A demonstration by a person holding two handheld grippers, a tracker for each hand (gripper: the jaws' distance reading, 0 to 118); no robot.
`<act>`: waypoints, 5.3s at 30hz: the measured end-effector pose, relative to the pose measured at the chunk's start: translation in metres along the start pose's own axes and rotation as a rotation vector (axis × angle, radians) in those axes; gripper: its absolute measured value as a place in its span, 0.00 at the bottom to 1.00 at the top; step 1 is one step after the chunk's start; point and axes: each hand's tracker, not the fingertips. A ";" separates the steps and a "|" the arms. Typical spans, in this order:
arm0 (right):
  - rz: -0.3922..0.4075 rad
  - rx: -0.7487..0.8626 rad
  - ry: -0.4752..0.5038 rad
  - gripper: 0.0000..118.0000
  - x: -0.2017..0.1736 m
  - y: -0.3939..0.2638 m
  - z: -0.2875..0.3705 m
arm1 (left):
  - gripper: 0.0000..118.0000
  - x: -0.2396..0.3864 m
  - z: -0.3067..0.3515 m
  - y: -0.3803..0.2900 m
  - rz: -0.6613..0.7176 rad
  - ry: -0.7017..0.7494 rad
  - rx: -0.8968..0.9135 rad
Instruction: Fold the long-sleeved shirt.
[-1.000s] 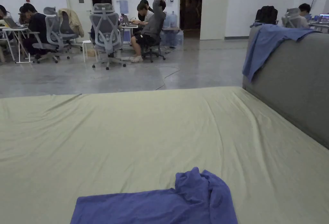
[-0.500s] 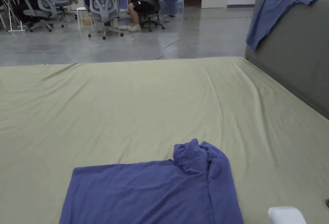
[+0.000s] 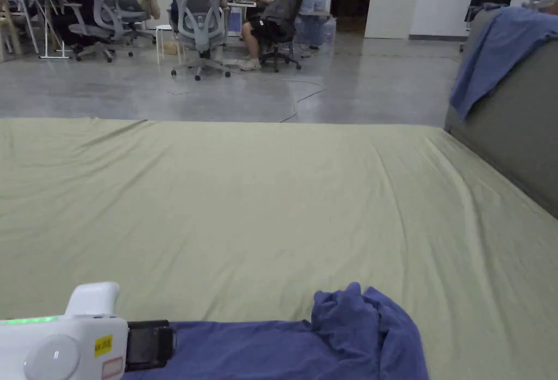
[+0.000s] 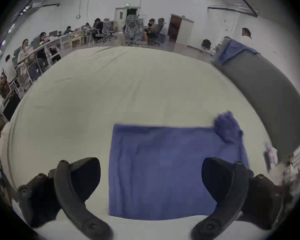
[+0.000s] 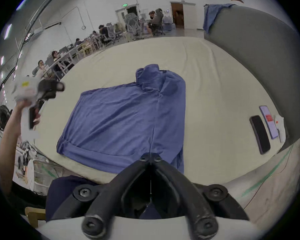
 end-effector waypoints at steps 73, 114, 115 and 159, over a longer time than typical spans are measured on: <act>0.099 0.581 -0.229 0.06 0.002 0.512 0.142 | 0.00 -0.005 0.216 0.339 0.445 -0.207 0.559; 0.079 -0.292 -0.105 0.52 0.074 0.028 -0.127 | 0.34 -0.082 0.009 -0.140 0.355 0.049 -0.211; 0.098 -0.291 -0.164 0.61 0.074 0.033 -0.116 | 0.45 -0.082 0.019 -0.134 0.372 0.043 -0.206; 0.317 -0.091 -0.157 0.97 -0.008 0.216 -0.243 | 0.03 -0.019 0.022 -0.155 0.074 0.156 -0.055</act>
